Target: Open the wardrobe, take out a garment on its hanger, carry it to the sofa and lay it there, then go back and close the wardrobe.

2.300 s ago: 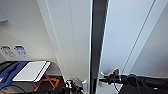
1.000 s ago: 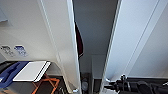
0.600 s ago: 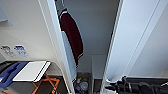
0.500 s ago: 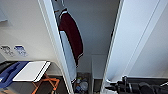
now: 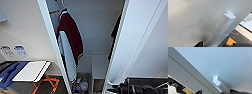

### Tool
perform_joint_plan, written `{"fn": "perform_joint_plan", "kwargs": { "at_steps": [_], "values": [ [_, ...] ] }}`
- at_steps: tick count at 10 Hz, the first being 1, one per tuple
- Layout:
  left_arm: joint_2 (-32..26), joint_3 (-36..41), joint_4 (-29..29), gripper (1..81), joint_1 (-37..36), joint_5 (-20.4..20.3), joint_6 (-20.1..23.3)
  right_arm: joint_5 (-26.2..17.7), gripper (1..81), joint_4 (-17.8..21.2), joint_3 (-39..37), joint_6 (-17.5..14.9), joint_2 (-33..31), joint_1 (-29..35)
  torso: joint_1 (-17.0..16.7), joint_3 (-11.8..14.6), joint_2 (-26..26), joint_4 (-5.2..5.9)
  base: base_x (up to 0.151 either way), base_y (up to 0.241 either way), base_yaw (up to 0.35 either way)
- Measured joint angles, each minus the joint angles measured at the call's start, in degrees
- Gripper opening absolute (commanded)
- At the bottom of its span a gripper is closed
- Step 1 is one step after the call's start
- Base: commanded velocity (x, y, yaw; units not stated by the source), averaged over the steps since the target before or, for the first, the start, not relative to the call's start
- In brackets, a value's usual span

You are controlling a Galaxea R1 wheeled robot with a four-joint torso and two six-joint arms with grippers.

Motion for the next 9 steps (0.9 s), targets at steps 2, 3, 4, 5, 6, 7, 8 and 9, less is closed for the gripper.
{"fn": "perform_joint_plan", "kwargs": {
  "at_steps": [2,3,4,5,6,7,8,9],
  "values": [
    [-0.7,0.0,0.0,81.1,0.8,-1.3,0.9,0.3,81.1,-1.2,0.5,-0.1,-0.6,-0.5,0.0,0.0,0.0,0.00,0.000,0.000,0.000],
    [-1.4,0.5,0.0,81.1,0.9,-1.3,1.0,0.5,81.1,-1.7,0.9,-0.1,-1.0,-0.9,0.0,0.0,0.0,0.00,0.000,0.000,0.000],
    [-2.2,0.9,0.0,81.1,1.2,-1.6,1.0,0.5,81.1,-2.0,1.5,-0.1,-1.7,-1.1,0.0,0.0,0.0,0.00,0.000,0.000,0.000],
    [-3.0,1.4,0.0,81.1,1.3,-1.8,1.0,0.5,81.1,-2.3,2.2,-0.1,-2.7,-1.5,0.0,0.0,0.0,0.00,0.000,0.000,0.000],
    [-3.9,2.0,0.0,81.1,1.3,-1.9,1.0,0.0,81.1,-2.4,3.0,-0.1,-3.6,-1.7,0.0,0.0,0.0,0.00,0.000,0.000,0.000],
    [-4.7,2.6,0.0,81.1,1.5,-1.9,1.0,0.0,81.1,-2.5,3.6,0.0,-4.6,-2.0,0.0,0.0,0.0,0.00,0.000,0.000,0.000],
    [-4.9,2.6,0.0,81.1,1.6,-2.3,1.2,-0.2,81.1,-2.5,4.4,0.0,-5.6,-2.3,0.0,0.0,0.0,0.00,0.000,0.000,0.000],
    [-4.9,2.6,0.0,81.1,1.6,-2.5,1.2,-0.2,81.1,-2.6,5.1,0.0,-6.6,-2.7,0.0,0.0,0.0,0.00,0.000,0.000,0.000]
  ]
}}
